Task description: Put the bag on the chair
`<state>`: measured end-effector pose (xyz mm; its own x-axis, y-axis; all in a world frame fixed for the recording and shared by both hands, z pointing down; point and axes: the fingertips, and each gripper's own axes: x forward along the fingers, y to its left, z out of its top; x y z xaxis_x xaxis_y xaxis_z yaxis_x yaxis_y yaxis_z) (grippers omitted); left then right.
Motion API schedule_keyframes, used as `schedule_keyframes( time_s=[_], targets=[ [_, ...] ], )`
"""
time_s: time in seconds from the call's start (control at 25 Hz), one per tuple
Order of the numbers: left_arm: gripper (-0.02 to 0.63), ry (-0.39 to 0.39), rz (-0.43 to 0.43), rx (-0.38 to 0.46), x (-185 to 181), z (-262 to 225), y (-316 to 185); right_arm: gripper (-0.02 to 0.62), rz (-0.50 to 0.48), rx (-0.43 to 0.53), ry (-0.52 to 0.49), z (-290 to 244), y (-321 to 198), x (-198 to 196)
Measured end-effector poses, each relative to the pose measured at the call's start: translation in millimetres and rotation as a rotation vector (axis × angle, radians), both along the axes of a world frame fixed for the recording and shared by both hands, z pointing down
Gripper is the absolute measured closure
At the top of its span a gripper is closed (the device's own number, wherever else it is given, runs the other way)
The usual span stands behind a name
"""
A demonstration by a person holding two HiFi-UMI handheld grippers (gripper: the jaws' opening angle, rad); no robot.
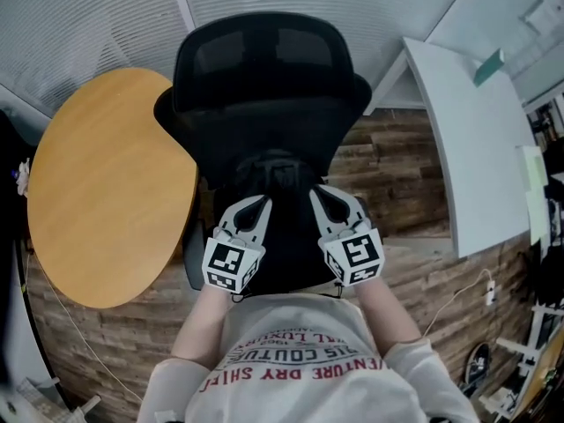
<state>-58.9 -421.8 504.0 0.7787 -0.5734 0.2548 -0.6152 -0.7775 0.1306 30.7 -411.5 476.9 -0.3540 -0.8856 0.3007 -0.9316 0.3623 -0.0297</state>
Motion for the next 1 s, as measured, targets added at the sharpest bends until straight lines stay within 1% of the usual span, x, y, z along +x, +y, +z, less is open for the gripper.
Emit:
schedule_keyframes(
  time_s=[0.12,0.24,0.36,0.48,0.64,0.8,0.84,1.0],
  targets=[
    [0.574,0.017,0.013,0.076,-4.0,-39.8,8.4,0.562,-0.017,0.087,0.013,-36.0,7.9,-2.2],
    [0.575,0.024,0.059,0.143,-4.4,-75.1,18.5,0.566,-0.042,0.148,-0.014,-63.0,16.0,-6.1],
    [0.575,0.071,0.059,0.171,-8.6,-108.0,26.5,0.569,-0.058,0.181,-0.087,-83.2,22.2,-11.9],
    [0.575,0.092,0.040,0.200,-10.0,-131.6,32.5,0.569,-0.079,0.211,-0.107,-98.0,27.6,-15.9],
    [0.575,0.090,0.045,0.228,-6.5,-141.7,36.2,0.569,-0.085,0.237,-0.118,-109.8,33.1,-15.4],
    [0.575,0.148,0.069,0.190,-3.6,-144.2,42.2,0.569,-0.092,0.236,-0.110,-108.8,37.6,-16.5],
    [0.575,0.151,0.070,0.187,-3.5,-144.7,42.9,0.569,-0.095,0.235,-0.108,-108.3,38.4,-16.9],
    [0.575,0.099,0.066,0.219,-3.6,-144.1,41.2,0.569,-0.101,0.227,-0.094,-105.1,40.8,-19.3]
  ],
)
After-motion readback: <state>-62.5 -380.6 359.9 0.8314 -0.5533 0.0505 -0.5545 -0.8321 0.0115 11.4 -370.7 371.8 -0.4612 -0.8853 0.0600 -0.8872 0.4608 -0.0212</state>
